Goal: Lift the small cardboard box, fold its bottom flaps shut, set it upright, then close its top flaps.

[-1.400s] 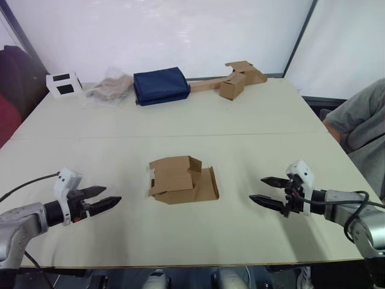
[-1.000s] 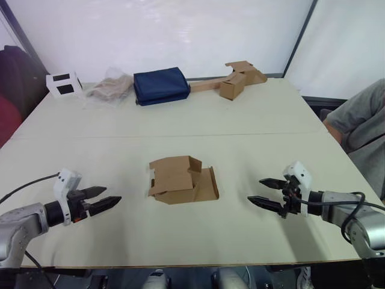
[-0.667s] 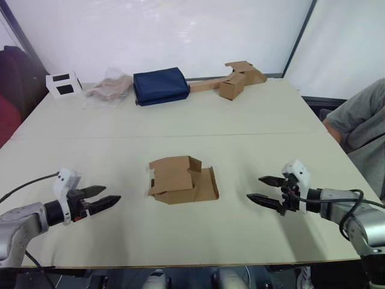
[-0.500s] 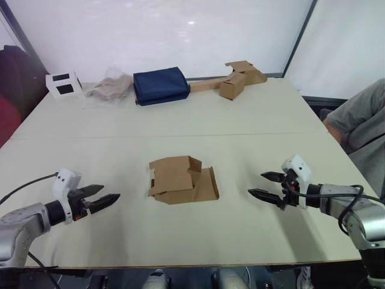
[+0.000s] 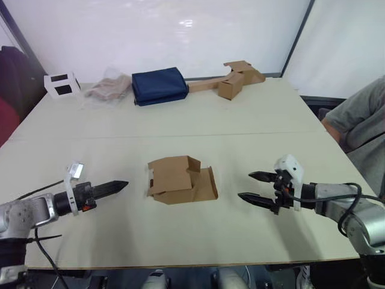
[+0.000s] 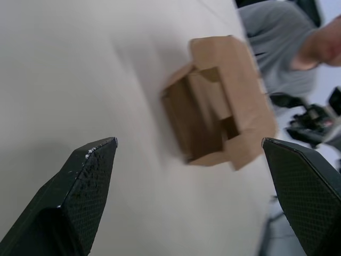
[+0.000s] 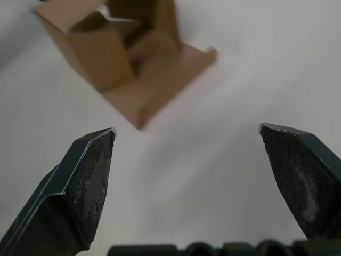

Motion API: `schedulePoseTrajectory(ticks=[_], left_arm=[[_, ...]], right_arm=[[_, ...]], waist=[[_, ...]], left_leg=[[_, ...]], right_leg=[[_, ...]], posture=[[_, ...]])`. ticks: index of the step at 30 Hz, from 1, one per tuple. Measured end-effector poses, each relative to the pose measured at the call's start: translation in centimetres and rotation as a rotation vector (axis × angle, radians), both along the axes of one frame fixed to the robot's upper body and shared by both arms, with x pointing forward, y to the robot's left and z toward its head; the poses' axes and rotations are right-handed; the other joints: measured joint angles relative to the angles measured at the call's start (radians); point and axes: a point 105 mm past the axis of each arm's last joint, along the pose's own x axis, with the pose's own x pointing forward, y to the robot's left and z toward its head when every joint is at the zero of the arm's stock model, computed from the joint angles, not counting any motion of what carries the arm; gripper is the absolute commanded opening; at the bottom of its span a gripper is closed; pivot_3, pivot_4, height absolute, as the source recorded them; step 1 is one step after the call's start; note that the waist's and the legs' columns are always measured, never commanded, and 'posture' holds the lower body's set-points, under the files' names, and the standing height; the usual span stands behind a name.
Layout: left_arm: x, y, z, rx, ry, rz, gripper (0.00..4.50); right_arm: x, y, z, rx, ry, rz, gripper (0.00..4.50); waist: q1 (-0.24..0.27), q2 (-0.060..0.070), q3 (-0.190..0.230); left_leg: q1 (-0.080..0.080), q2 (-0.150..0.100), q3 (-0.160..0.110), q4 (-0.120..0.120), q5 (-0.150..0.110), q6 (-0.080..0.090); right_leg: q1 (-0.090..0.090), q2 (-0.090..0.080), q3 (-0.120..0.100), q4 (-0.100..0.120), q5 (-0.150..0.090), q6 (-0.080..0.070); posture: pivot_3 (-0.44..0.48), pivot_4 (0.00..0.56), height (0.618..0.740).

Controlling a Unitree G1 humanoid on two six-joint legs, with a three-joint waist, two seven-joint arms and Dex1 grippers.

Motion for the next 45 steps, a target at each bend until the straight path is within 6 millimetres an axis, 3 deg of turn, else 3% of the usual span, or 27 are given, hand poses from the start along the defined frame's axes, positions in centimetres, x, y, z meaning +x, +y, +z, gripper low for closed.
schedulePoseTrajectory(ticks=[3, 8, 15, 24, 32, 35, 43, 45], left_arm=[[0.9, -2.6, -0.1, -0.051, 0.025, -0.083, 4.48], [2.1, -4.7, 0.2, -0.080, 0.065, -0.153, 4.48], [2.8, -5.9, 0.5, -0.103, 0.085, -0.207, 4.48], [4.3, -9.4, -0.3, -0.151, 0.103, -0.295, 4.48], [5.2, -10.4, 0.6, -0.169, 0.065, -0.326, 4.48], [5.2, -10.4, 0.6, -0.171, 0.064, -0.331, 3.83], [5.1, -10.6, 0.5, -0.173, 0.064, -0.340, 0.57], [5.1, -10.6, 0.5, -0.175, 0.063, -0.340, 0.04]], right_arm=[[-0.9, 2.4, 2.1, 0.000, -0.076, 0.083, 4.50], [-2.2, 4.2, 2.1, 0.004, -0.060, 0.108, 4.50], [-3.1, 4.5, 1.7, 0.001, -0.041, 0.081, 4.50], [-3.1, 5.2, 1.9, 0.016, -0.074, 0.062, 4.50], [-3.2, 5.0, 1.0, 0.006, -0.049, 0.043, 4.50], [-3.2, 4.9, 0.9, 0.003, -0.052, 0.035, 4.50], [-3.2, 5.0, 0.7, -0.001, -0.057, 0.037, 4.50], [-3.2, 5.1, 0.6, -0.003, -0.057, 0.037, 4.50]], waist=[[0.004, -0.002, -0.001], [0.002, -0.002, -0.001], [0.003, -0.002, -0.001], [0.002, -0.002, -0.001], [0.000, -0.002, -0.001], [0.001, -0.002, -0.001], [0.001, -0.002, -0.001], [0.001, -0.002, -0.001]], left_leg=[[-0.001, 0.000, -0.001, 0.000, 0.000, 0.000], [-0.003, 0.000, -0.002, 0.001, 0.000, 0.000], [-0.003, 0.000, -0.002, 0.001, 0.000, 0.000], [-0.003, -0.001, -0.002, 0.001, 0.000, 0.000], [-0.004, -0.001, -0.002, 0.001, 0.000, 0.000], [-0.004, -0.001, -0.002, 0.001, 0.000, 0.000], [-0.004, -0.001, -0.002, 0.001, 0.000, 0.000], [-0.004, -0.001, -0.002, 0.001, 0.000, 0.000]], right_leg=[[0.000, 0.000, -0.001, -0.001, 0.000, 0.000], [-0.001, -0.001, -0.001, -0.001, 0.000, 0.000], [-0.001, 0.000, -0.001, -0.001, 0.000, 0.000], [-0.002, 0.000, -0.002, -0.001, 0.000, 0.000], [-0.002, 0.000, -0.002, -0.001, 0.000, 0.000], [-0.002, 0.000, -0.002, -0.001, 0.000, 0.000], [-0.002, 0.000, -0.002, -0.001, 0.000, 0.000], [-0.002, 0.000, -0.002, 0.000, 0.000, 0.000]], posture=[[0.000, 0.150, 0.740], [0.000, 0.150, 0.740], [0.000, 0.150, 0.740], [0.000, 0.150, 0.740], [0.000, 0.150, 0.740], [0.000, 0.150, 0.740], [0.000, 0.150, 0.740], [0.000, 0.150, 0.740]])
